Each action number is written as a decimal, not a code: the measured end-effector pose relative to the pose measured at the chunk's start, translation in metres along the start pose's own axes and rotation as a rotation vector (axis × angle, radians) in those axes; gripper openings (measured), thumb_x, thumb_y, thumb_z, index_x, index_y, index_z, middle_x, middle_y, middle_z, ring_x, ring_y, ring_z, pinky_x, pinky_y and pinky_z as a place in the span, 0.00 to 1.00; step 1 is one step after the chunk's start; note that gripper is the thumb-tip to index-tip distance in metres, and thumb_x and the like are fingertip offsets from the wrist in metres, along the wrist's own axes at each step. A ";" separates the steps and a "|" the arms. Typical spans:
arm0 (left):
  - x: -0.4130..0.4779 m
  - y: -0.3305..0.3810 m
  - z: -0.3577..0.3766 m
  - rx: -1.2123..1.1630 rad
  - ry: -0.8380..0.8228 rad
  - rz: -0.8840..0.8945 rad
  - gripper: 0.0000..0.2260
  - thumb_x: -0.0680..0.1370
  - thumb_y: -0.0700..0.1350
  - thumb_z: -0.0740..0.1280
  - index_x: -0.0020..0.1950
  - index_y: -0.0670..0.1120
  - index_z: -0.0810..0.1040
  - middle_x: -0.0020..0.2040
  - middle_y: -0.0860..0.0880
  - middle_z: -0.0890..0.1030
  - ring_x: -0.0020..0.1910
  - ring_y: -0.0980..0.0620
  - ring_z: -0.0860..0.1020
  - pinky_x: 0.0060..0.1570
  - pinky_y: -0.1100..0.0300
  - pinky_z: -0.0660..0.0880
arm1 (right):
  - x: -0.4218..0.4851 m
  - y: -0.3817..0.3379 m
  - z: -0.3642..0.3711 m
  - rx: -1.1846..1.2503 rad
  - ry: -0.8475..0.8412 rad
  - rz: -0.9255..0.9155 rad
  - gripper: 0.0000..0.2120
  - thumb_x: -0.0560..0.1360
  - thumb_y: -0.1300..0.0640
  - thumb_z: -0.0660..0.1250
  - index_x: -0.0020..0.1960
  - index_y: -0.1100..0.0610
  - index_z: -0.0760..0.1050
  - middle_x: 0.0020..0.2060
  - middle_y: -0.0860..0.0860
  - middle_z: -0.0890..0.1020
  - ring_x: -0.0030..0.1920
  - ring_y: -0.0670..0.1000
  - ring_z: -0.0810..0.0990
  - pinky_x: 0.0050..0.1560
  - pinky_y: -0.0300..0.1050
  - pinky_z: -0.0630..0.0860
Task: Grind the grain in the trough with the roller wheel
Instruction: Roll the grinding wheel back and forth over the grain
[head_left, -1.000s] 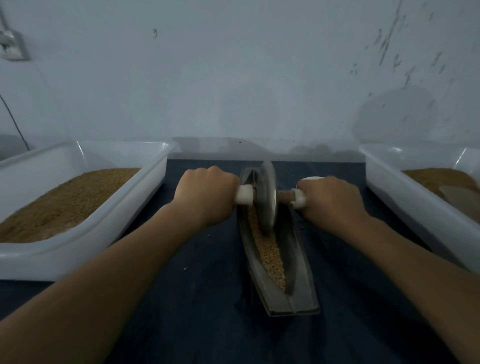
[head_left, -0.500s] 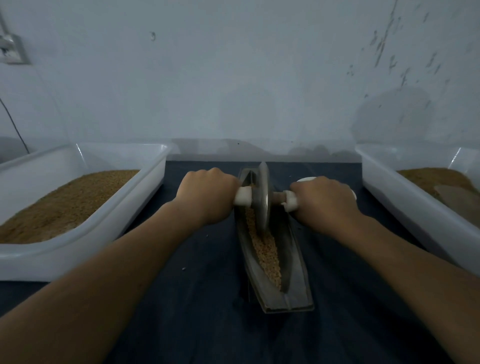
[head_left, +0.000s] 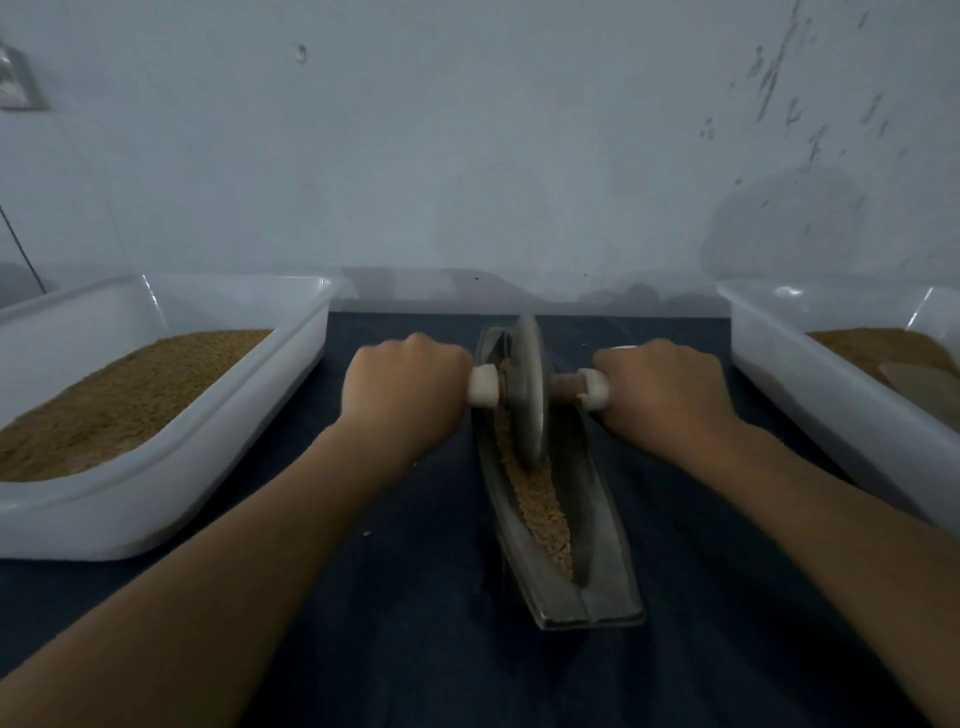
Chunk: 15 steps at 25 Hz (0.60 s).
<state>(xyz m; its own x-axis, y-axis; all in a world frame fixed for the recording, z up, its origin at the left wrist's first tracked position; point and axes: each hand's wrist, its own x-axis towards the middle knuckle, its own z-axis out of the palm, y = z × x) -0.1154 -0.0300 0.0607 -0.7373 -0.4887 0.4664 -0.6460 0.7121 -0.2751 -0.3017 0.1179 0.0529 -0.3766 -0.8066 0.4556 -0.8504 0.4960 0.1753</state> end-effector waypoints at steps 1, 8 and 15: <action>0.016 0.000 -0.001 0.008 -0.039 0.005 0.01 0.77 0.46 0.65 0.47 0.50 0.76 0.36 0.51 0.71 0.33 0.48 0.71 0.34 0.54 0.67 | 0.013 0.000 0.003 0.057 -0.077 0.046 0.10 0.76 0.46 0.67 0.40 0.48 0.71 0.36 0.46 0.76 0.36 0.51 0.73 0.30 0.42 0.58; -0.040 -0.007 -0.017 -0.048 -0.045 0.104 0.12 0.74 0.53 0.69 0.39 0.57 0.65 0.33 0.56 0.64 0.29 0.55 0.64 0.29 0.57 0.61 | -0.046 0.009 -0.012 0.005 0.153 -0.109 0.14 0.70 0.45 0.68 0.34 0.48 0.65 0.27 0.44 0.67 0.26 0.47 0.64 0.26 0.39 0.59; -0.016 -0.009 0.001 -0.095 -0.061 0.038 0.05 0.74 0.52 0.68 0.42 0.56 0.72 0.33 0.55 0.65 0.28 0.54 0.63 0.29 0.58 0.61 | -0.021 0.003 -0.007 -0.117 0.138 -0.050 0.16 0.70 0.46 0.71 0.35 0.48 0.65 0.29 0.44 0.67 0.27 0.48 0.65 0.27 0.39 0.55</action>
<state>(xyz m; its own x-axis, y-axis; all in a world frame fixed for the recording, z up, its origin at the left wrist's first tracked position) -0.0980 -0.0289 0.0548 -0.7734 -0.4885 0.4041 -0.5981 0.7735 -0.2096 -0.2937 0.1383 0.0497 -0.2740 -0.7836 0.5576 -0.8151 0.4969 0.2977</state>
